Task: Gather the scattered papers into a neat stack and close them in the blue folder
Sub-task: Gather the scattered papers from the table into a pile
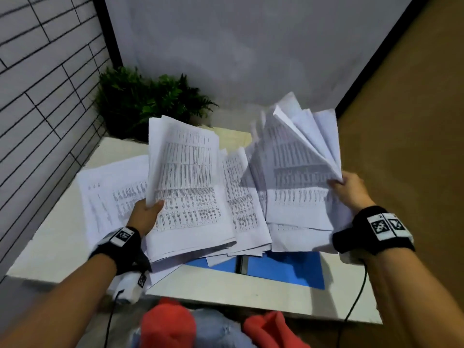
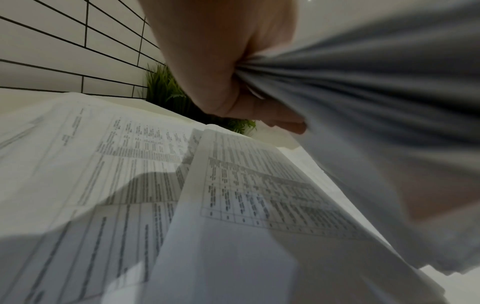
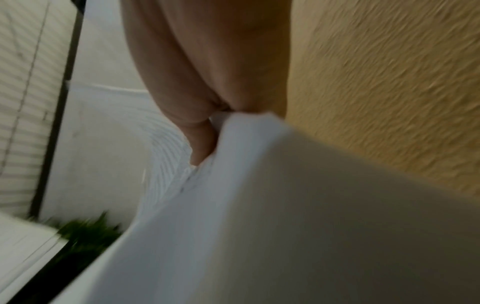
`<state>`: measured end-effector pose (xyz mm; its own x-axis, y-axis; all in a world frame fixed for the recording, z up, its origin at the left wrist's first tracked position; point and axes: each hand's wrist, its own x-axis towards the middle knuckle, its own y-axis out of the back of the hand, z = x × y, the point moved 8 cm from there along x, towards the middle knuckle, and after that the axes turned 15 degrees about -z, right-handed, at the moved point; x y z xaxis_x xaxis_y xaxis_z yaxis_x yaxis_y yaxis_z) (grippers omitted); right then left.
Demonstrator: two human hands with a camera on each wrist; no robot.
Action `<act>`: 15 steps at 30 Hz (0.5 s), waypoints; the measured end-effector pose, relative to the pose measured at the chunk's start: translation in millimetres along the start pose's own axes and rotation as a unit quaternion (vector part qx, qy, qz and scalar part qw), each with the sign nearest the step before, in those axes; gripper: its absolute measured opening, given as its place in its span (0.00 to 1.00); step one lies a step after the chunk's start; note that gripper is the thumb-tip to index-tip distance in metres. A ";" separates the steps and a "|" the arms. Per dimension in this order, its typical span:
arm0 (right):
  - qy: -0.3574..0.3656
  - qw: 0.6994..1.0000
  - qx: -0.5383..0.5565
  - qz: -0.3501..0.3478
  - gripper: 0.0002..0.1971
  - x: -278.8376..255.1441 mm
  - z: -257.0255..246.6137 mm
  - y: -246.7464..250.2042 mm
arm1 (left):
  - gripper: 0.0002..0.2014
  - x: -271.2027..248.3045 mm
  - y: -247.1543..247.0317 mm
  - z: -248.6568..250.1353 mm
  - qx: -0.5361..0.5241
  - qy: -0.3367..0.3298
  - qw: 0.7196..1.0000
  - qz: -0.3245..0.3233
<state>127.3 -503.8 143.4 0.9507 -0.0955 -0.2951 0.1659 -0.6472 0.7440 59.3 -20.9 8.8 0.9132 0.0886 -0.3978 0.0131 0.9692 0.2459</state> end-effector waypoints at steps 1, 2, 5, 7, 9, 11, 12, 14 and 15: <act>0.012 0.999 0.025 0.027 0.11 -6.2 -0.5 18.9 | 0.10 -0.5 -0.8 3.5 0.001 0.001 1.000 0.001; 0.030 0.997 0.057 0.052 0.11 -15.4 -3.3 37.1 | 0.10 -0.2 -2.9 7.3 0.001 -0.006 1.000 0.001; 0.076 0.978 0.171 0.096 0.08 -43.0 -15.4 78.8 | 0.11 -2.1 -10.7 24.4 -0.010 -0.022 1.000 -0.006; 0.090 0.962 0.245 0.077 0.04 -53.9 -19.7 80.6 | 0.10 -3.1 -23.0 38.3 -0.027 -0.035 0.999 -0.024; 0.088 0.941 0.327 0.013 0.06 -57.0 -21.4 52.1 | 0.09 -3.0 -40.9 52.8 -0.027 -0.049 0.997 -0.056; 0.071 0.920 0.376 -0.080 0.07 -51.9 -21.5 2.7 | 0.11 -5.1 -59.2 62.3 -0.039 -0.056 0.993 -0.096; 0.056 0.911 0.393 -0.114 0.11 -52.6 -22.2 -21.8 | 0.14 -7.6 -69.6 67.4 -0.044 -0.058 0.990 -0.120; 0.038 0.898 0.411 -0.153 0.16 -47.9 -22.6 -60.5 | 0.13 -16.5 -88.3 81.1 -0.052 -0.071 0.982 -0.170; 0.036 0.890 0.424 -0.164 0.18 -44.5 -22.0 -74.4 | 0.09 -20.4 -95.2 87.4 -0.048 -0.083 0.977 -0.188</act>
<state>78.3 -434.8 114.3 0.9074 0.2320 -0.3506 0.2090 -0.9725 -0.1026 75.0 -135.0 70.8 0.9049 -0.3086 -0.2929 0.3293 0.9439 0.0229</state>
